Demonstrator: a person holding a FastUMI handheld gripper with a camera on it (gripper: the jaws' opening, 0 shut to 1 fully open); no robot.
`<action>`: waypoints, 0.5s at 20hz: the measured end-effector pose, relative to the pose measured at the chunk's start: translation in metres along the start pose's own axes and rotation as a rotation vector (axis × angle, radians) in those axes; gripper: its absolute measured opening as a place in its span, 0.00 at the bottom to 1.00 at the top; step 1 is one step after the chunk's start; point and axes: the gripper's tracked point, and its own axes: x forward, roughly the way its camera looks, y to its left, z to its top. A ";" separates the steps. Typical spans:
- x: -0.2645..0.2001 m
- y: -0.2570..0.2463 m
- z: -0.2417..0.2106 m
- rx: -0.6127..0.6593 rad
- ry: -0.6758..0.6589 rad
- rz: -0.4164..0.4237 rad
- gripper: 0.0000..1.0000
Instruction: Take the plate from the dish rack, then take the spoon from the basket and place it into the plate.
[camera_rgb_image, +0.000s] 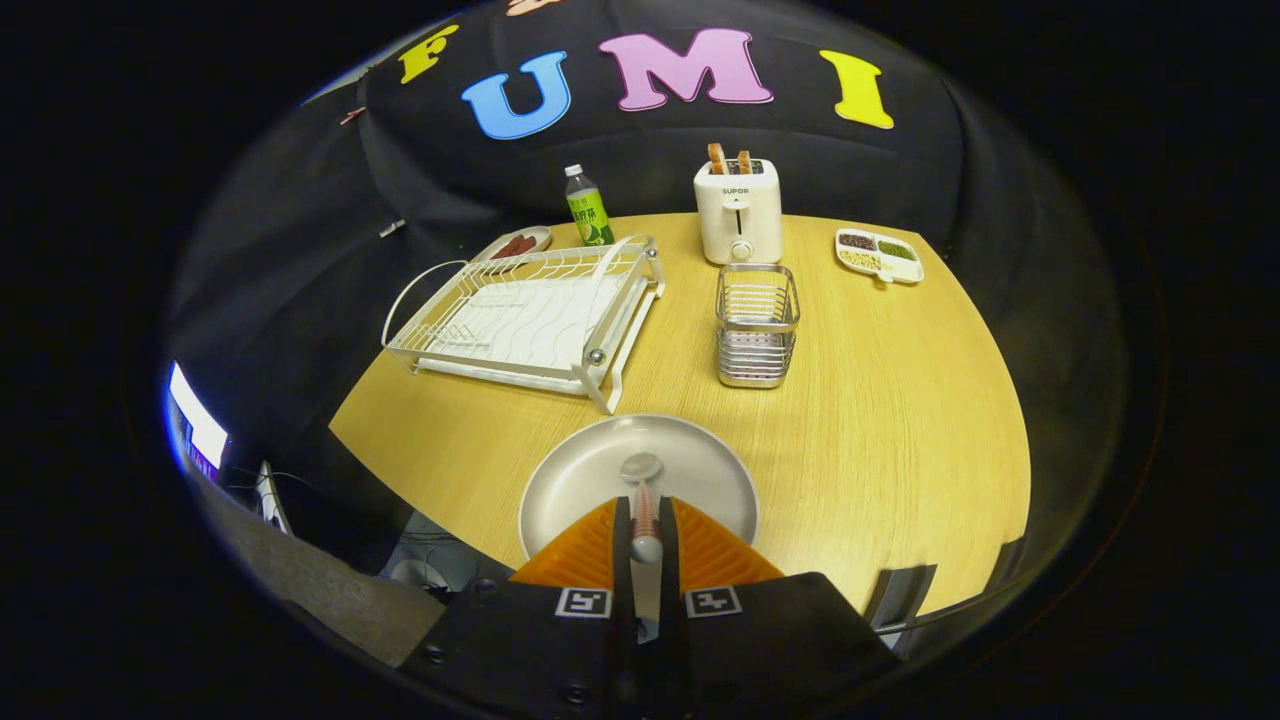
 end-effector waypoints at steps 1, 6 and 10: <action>0.003 0.000 -0.004 -0.001 0.010 -0.002 0.12; 0.015 -0.007 -0.027 0.009 0.079 -0.029 0.13; 0.024 -0.021 -0.038 0.018 0.118 -0.083 0.18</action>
